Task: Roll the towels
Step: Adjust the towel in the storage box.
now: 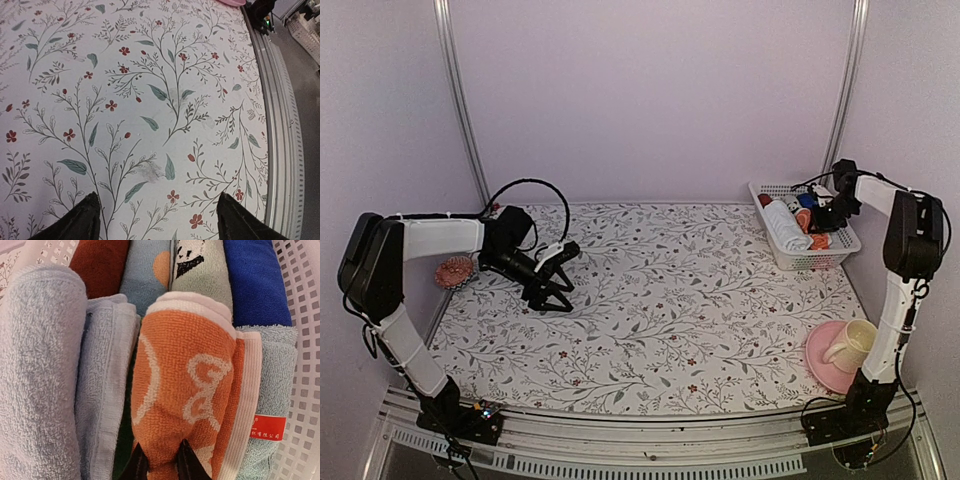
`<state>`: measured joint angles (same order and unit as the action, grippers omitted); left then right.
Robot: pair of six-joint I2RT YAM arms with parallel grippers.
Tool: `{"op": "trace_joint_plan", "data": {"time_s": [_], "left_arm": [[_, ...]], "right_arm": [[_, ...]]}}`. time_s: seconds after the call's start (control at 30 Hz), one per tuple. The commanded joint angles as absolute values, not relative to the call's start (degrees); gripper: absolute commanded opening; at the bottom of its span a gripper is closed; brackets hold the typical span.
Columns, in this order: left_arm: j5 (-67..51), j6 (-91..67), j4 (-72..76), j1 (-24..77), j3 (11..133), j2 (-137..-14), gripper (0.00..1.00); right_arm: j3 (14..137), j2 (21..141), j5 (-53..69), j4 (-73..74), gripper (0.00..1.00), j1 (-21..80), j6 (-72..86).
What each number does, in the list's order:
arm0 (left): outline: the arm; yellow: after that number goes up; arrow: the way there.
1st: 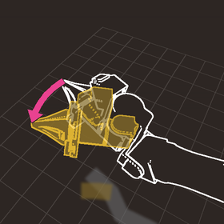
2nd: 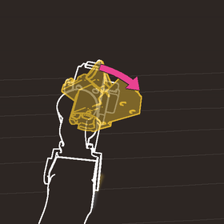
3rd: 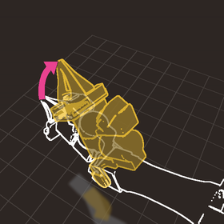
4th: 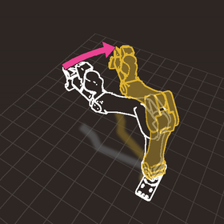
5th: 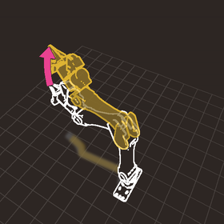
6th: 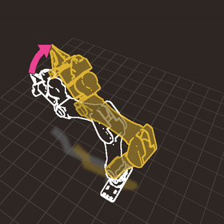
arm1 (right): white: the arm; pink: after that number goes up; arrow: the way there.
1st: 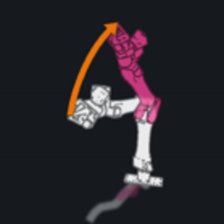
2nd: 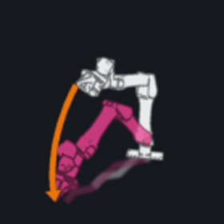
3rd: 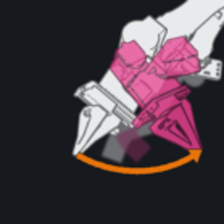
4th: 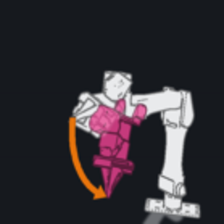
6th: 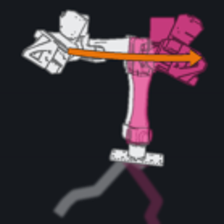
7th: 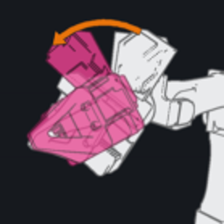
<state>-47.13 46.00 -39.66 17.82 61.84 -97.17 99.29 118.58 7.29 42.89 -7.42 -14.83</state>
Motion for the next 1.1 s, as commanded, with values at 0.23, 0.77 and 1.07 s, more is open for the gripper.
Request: {"op": "trace_joint_plan", "data": {"time_s": [0.23, 0.77, 1.07], "left_arm": [[-47.64, 45.70, -38.94, 17.06, 61.35, -97.96, 0.80], [-47.95, 45.93, -38.94, 17.12, 61.53, -98.32, 0.81], [-47.90, 45.79, -38.94, 17.08, 61.45, -98.01, 0.81]], "right_arm": [[95.18, 119.03, 30.40, 40.87, 0.11, -14.43, -14.50], [91.67, 117.75, 49.26, 38.40, 0.10, -16.41, -14.36], [90.49, 116.48, 37.17, 39.21, 0.27, -16.07, -14.19]]}}
